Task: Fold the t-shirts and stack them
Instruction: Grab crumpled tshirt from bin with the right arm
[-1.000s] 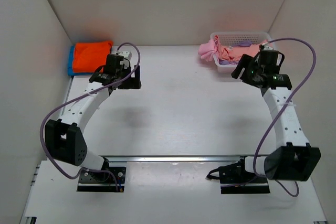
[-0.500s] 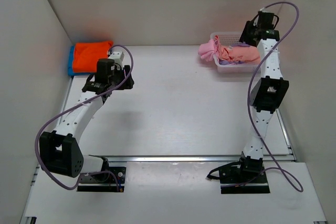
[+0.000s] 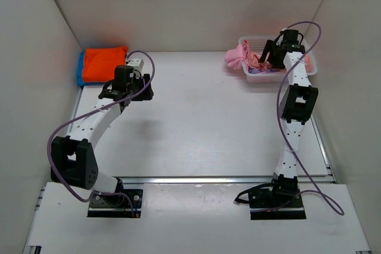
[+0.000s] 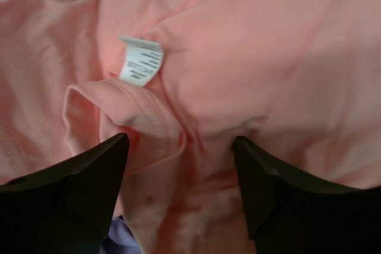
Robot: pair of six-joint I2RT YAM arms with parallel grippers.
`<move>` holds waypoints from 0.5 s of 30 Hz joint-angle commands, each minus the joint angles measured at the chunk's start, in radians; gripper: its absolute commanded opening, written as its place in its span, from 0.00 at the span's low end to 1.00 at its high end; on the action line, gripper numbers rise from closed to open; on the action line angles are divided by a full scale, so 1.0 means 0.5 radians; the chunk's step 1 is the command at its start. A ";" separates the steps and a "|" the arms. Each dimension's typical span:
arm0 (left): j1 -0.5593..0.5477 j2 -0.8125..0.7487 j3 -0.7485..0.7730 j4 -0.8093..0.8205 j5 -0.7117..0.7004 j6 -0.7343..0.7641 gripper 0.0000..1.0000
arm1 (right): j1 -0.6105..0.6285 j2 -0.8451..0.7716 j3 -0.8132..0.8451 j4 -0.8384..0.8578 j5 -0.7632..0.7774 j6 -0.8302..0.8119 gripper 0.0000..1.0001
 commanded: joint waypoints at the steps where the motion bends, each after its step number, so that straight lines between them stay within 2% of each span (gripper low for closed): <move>1: 0.007 -0.023 -0.006 0.063 0.005 0.018 0.69 | 0.042 0.028 0.100 0.067 -0.088 0.037 0.69; 2: 0.001 -0.026 -0.009 0.069 0.008 0.018 0.69 | 0.042 0.040 0.103 0.061 -0.091 0.025 0.59; 3: 0.001 -0.026 -0.012 0.073 -0.001 0.015 0.69 | 0.048 0.040 0.097 0.052 -0.124 0.046 0.38; 4: 0.001 -0.023 -0.018 0.079 -0.001 0.015 0.69 | 0.051 0.053 0.106 0.036 -0.118 0.034 0.27; 5: 0.001 -0.023 -0.021 0.079 -0.001 0.015 0.69 | 0.048 0.050 0.103 0.033 -0.134 0.031 0.06; 6: 0.013 -0.023 -0.033 0.091 0.008 0.009 0.68 | 0.060 0.053 0.112 0.039 -0.125 0.031 0.00; 10: -0.002 -0.026 -0.052 0.103 0.017 -0.001 0.68 | 0.075 0.025 0.220 -0.034 0.004 0.022 0.00; 15: -0.017 -0.059 -0.085 0.131 0.005 -0.028 0.65 | 0.109 -0.217 0.260 -0.053 0.145 -0.003 0.00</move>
